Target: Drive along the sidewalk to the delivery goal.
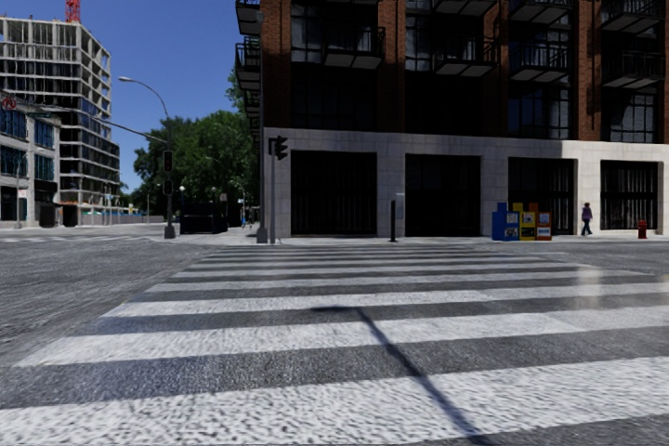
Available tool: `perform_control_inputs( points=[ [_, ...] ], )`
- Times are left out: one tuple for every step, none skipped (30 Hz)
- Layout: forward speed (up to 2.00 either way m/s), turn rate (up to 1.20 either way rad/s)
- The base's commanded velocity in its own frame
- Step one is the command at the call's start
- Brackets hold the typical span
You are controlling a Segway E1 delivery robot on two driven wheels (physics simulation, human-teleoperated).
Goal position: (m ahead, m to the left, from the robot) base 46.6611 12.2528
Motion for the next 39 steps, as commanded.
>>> perform_control_inputs(
  points=[
    [1.66, 0.00],
    [1.66, 0.00],
    [1.66, 0.00],
    [1.66, 0.00],
    [1.66, 0.00],
    [1.66, 0.00],
    [1.66, 0.00],
    [1.66, 0.00],
    [1.66, 0.00],
    [1.66, 0.00],
    [1.66, 0.00],
    [1.66, 0.00],
    [1.66, 0.00],
    [1.66, 0.00],
    [1.66, 0.00],
    [1.66, 0.00],
    [1.66, 0.00],
    [1.66, 0.00],
    [1.66, 0.00],
    [1.66, 0.00],
    [1.66, 0.00],
    [1.66, 0.00],
    [1.66, 0.00],
    [1.66, 0.00],
    [1.66, 0.00],
    [1.66, 0.00],
    [1.66, 0.00],
    [1.66, 0.00],
    [1.66, 0.00],
    [1.66, 0.00],
    [1.66, 0.00],
    [1.66, 0.00],
    [1.66, 0.00],
    [1.66, 0.00],
    [1.66, 0.00],
    [1.66, 0.00],
    [1.66, 0.00],
    [1.66, 0.00],
    [1.66, 0.00]
  ],
)
